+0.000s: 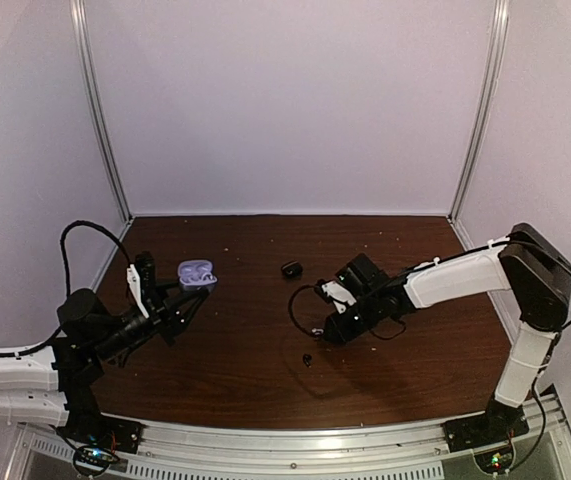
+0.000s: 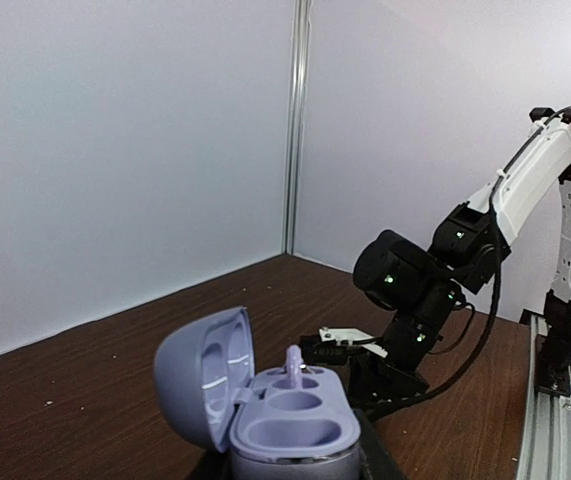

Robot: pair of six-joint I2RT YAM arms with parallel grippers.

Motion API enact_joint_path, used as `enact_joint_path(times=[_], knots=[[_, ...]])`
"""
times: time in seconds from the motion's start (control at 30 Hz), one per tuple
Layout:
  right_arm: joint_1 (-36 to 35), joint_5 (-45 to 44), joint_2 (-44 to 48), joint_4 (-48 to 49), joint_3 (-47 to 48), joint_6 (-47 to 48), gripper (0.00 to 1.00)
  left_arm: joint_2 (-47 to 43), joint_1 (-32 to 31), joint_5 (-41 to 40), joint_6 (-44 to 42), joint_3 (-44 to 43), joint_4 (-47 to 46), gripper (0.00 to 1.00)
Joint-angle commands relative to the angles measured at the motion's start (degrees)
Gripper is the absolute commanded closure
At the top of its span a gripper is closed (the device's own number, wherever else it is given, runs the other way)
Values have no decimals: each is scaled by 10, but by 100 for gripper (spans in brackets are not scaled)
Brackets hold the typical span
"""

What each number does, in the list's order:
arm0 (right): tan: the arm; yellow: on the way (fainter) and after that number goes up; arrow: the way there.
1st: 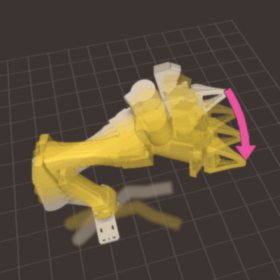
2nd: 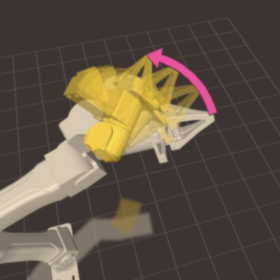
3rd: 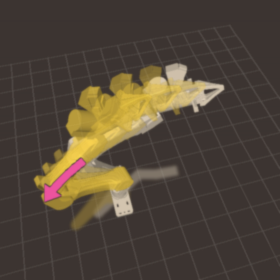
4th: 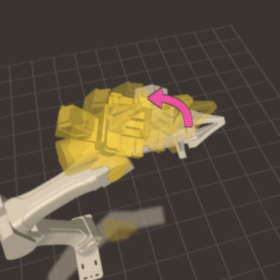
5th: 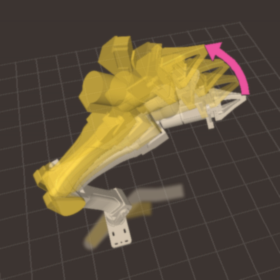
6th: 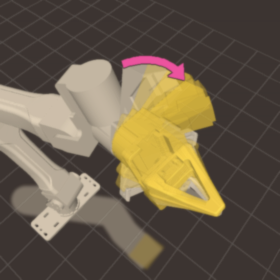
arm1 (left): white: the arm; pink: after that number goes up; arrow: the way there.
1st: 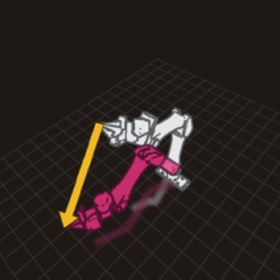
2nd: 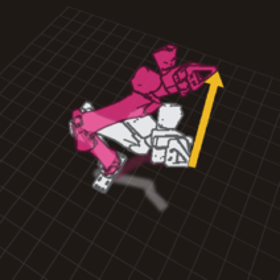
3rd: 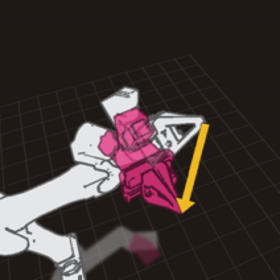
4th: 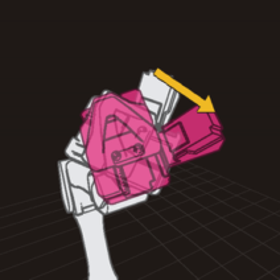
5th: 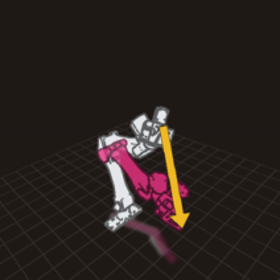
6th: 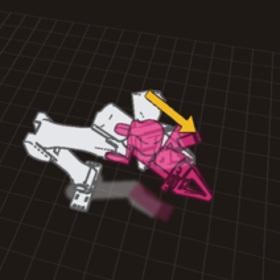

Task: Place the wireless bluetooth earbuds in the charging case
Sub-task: Move the left earbud to the center of the board, then adjust the left earbud at the center of the board.

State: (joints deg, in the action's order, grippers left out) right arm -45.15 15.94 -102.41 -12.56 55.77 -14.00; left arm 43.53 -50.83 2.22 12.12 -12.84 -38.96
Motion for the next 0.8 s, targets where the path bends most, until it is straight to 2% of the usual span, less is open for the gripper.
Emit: enact_joint_path(times=[0.0, 0.17, 0.37, 0.6, 0.77], knots=[[-42, 36, -49, -8, 72, -17, 72, 6, 4, -5, -3, -7, -36, 100], [-69, 86, -64, -32, 139, 3, 71, 8, 4, -4, -8, -14, -29, 100], [-36, 69, -41, -16, 155, 32, 69, 0, 4, -8, -9, -10, -26, 100], [-22, 77, -135, -45, 244, 73, 71, 0, 4, -12, -9, -9, -30, 100], [-22, 91, -183, -36, 267, 75, 74, -6, 4, -14, -9, -8, -26, 100]])
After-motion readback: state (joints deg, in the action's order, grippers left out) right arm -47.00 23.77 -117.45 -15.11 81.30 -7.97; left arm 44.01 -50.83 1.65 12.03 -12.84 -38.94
